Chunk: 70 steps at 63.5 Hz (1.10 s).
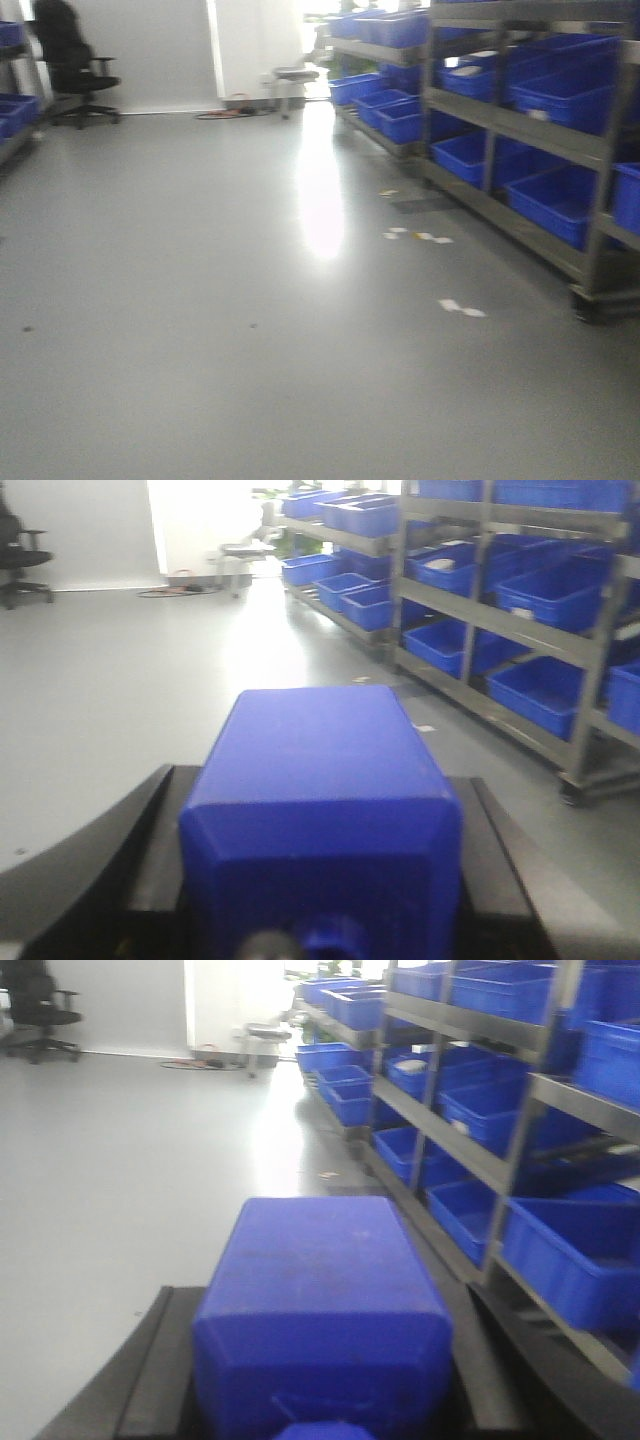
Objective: Pick and sort blue part to right shelf
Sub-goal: 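Drive forward between the blue-bin shelves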
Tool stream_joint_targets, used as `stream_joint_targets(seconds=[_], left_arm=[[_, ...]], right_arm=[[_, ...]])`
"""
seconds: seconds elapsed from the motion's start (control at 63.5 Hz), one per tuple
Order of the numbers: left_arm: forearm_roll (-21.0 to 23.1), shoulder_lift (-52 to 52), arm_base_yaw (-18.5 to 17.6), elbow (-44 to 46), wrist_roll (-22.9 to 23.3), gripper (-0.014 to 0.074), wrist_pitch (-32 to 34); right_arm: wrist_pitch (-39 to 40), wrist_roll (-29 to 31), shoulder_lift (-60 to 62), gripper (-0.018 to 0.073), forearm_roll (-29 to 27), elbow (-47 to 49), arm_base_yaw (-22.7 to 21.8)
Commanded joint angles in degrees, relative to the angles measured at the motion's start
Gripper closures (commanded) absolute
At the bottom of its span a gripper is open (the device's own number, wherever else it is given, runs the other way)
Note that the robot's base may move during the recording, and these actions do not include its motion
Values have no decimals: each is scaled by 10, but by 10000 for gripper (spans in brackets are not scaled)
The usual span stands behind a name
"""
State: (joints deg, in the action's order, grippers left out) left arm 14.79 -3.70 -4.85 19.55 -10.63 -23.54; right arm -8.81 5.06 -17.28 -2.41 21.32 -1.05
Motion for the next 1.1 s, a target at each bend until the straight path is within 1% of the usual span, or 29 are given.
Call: stream_joint_targets(seconds=[0.0,1.086], left_arm=[[6,-8,-2,16,6,264,48],[6,-8,-2,16,6,264,48]], right_arm=[[57,3,-3,293,4,17,-3],[57,3,-3,293,4,17,-3]])
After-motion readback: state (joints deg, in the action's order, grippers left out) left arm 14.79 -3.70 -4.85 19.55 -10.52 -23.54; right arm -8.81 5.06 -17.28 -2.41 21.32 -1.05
